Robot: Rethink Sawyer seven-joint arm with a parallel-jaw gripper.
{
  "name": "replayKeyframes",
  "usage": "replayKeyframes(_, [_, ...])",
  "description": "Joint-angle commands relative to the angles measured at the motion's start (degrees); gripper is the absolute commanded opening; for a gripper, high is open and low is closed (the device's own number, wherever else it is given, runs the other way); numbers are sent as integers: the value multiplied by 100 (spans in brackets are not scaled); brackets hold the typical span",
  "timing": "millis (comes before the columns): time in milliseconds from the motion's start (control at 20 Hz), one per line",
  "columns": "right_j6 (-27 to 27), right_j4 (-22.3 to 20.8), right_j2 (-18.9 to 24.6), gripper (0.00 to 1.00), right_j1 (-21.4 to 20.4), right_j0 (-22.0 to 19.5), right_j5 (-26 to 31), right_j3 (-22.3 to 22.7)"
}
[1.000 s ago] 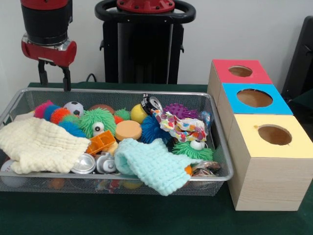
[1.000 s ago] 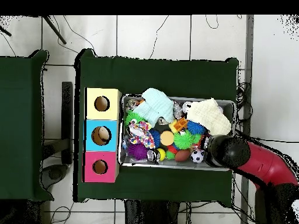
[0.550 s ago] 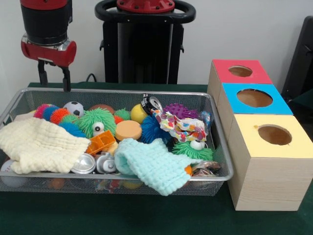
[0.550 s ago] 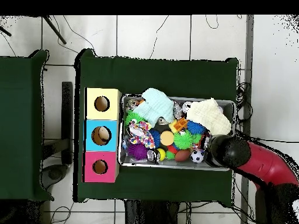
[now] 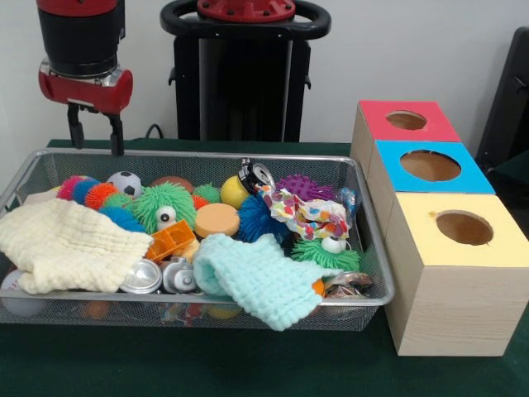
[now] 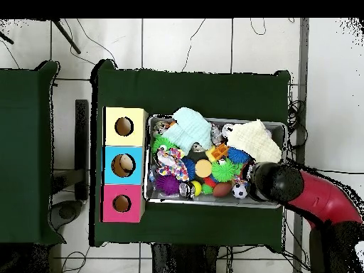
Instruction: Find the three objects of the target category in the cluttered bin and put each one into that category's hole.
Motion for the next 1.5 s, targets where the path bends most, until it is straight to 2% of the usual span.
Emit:
replayKeyframes(50, [-94,-314,496,100,26,122,-419,75])
replayKeyframes(800, [369,-316,249,100,153,657,-739,284])
replayKeyframes(1500, [674,-185,-6,100,-11,1043,-957,690])
